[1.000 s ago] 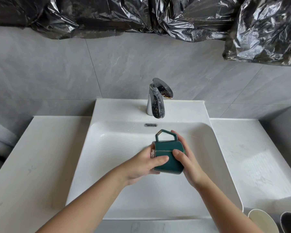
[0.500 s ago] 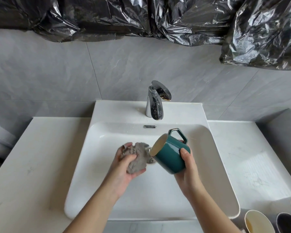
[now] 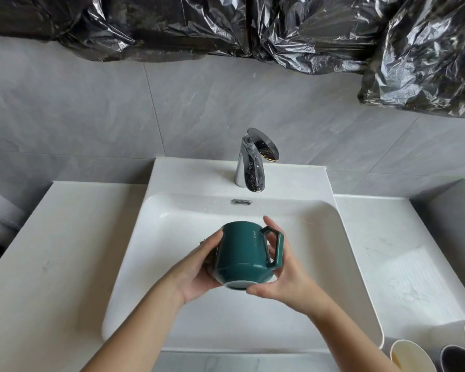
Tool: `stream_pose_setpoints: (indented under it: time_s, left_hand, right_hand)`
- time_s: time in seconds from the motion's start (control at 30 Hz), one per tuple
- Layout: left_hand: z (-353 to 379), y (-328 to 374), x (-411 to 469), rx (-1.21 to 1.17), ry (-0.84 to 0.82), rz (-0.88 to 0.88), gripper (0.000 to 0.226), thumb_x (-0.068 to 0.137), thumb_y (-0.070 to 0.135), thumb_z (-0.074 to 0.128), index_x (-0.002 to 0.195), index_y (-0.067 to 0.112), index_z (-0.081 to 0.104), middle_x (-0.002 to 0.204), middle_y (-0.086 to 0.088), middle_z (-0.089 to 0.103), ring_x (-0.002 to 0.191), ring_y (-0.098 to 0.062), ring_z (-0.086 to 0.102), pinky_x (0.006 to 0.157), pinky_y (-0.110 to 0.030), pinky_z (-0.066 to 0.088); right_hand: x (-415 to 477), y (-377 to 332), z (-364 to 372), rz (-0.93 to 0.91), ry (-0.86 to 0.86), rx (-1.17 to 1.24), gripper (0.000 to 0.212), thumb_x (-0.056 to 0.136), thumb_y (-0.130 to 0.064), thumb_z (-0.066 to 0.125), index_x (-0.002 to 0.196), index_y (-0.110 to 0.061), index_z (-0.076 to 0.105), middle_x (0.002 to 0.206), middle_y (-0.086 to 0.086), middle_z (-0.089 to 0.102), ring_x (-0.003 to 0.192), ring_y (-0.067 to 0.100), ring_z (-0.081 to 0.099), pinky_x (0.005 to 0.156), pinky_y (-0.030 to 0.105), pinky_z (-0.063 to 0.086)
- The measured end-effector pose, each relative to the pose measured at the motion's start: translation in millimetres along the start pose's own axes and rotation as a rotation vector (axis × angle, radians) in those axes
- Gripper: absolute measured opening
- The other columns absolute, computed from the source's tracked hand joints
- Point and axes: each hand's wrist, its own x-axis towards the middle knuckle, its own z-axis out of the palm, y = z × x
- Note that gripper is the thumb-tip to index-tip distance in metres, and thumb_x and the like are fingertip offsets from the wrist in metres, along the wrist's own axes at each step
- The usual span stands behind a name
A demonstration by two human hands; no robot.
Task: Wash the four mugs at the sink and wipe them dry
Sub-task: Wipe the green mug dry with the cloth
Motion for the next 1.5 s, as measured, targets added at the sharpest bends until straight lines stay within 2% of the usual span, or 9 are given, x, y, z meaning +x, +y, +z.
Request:
stream_pose_setpoints:
  time_s: [0.1,0.2,0.33,0.5,0.63,0.83,1.07,1.33,1.5]
  left_hand:
    - [0,1,0,0.005,0.024,0.037,0.060,0.075,0.043,0.073,0.125,0.012,0.062,0.119,-0.013,0.065,0.101,-0.023,0.066,0.071,-0.037,0.058]
    - [-1,-7,0,-0.007,0.029,0.042,0.058,0.075,0.044,0.071,0.123,0.013,0.063,0.117,-0.012,0.066,0.099,-0.021,0.067,0.070,-0.034,0.057]
    - [-1,-14,1,0.005,-0.023,0.104,0.067,0.076,0.057,0.071,0.125,0.013,0.063,0.126,-0.014,0.063,0.107,-0.024,0.064,0.077,-0.036,0.054]
    - [-8,-1,-11,0.397,0.190,0.634,0.050,0.080,0.053,0.048,0.116,0.020,0.055,0.120,-0.008,0.066,0.109,-0.019,0.063,0.086,-0.032,0.050]
    - [-5,3,-28,1.102,0.179,1.053,0.029,0.090,0.031,0.045,0.116,0.025,0.057,0.127,0.005,0.049,0.124,-0.006,0.047,0.102,-0.015,0.035]
    - [-1,1,-18,1.035,0.093,0.790,0.068,0.080,0.044,0.057,0.141,0.042,0.027,0.134,0.017,0.051,0.123,-0.001,0.051,0.103,-0.019,0.040]
    - [15,-16,-16,1.320,0.042,1.003,0.043,0.092,0.031,0.049,0.132,0.017,0.054,0.127,0.018,0.048,0.123,-0.001,0.044,0.103,-0.011,0.031]
    - [27,-28,-18,1.387,0.129,1.012,0.045,0.096,0.038,0.039,0.138,0.022,0.045,0.133,0.010,0.046,0.124,-0.006,0.039,0.105,-0.014,0.029]
    - [35,-24,-13,1.111,0.242,0.945,0.039,0.094,0.044,0.044,0.121,0.028,0.066,0.117,0.020,0.057,0.116,-0.011,0.053,0.098,-0.024,0.043]
  right_hand:
    - [-1,2,4,-0.013,-0.058,-0.136,0.125,0.066,-0.009,0.091,0.152,-0.029,0.003,0.142,-0.027,0.041,0.132,0.006,0.049,0.107,0.027,0.044]
    - [-3,0,15,-0.067,-0.009,-0.185,0.117,0.070,-0.004,0.088,0.148,-0.031,0.005,0.136,-0.018,0.050,0.122,-0.003,0.053,0.100,0.013,0.042]
    - [-2,-4,20,-0.136,0.138,-0.183,0.103,0.063,-0.016,0.094,0.144,-0.020,0.031,0.132,-0.012,0.055,0.122,0.012,0.057,0.098,0.026,0.050]
    - [1,-10,8,-0.209,0.197,-0.291,0.087,0.062,-0.022,0.093,0.131,-0.030,0.041,0.125,-0.018,0.049,0.118,0.011,0.054,0.094,0.014,0.044]
    - [4,-8,5,-0.242,0.149,-0.456,0.085,0.061,-0.030,0.091,0.130,-0.029,0.041,0.122,-0.017,0.045,0.118,0.011,0.048,0.094,0.012,0.040]
    - [0,-5,6,-0.233,0.109,-0.548,0.085,0.060,-0.036,0.087,0.132,-0.022,0.045,0.118,-0.008,0.049,0.112,0.007,0.049,0.092,0.015,0.043]
    - [-1,0,2,-0.208,0.178,-0.656,0.079,0.061,-0.044,0.084,0.125,-0.020,0.046,0.107,-0.006,0.048,0.102,0.012,0.047,0.084,0.025,0.047]
    - [-2,-2,-1,-0.182,0.233,-0.648,0.080,0.059,-0.049,0.080,0.124,-0.019,0.045,0.103,-0.008,0.044,0.095,0.013,0.049,0.078,0.031,0.051]
    - [-2,-2,3,-0.183,0.223,-0.638,0.078,0.059,-0.052,0.077,0.122,-0.020,0.045,0.103,-0.010,0.043,0.094,0.015,0.049,0.078,0.031,0.051]
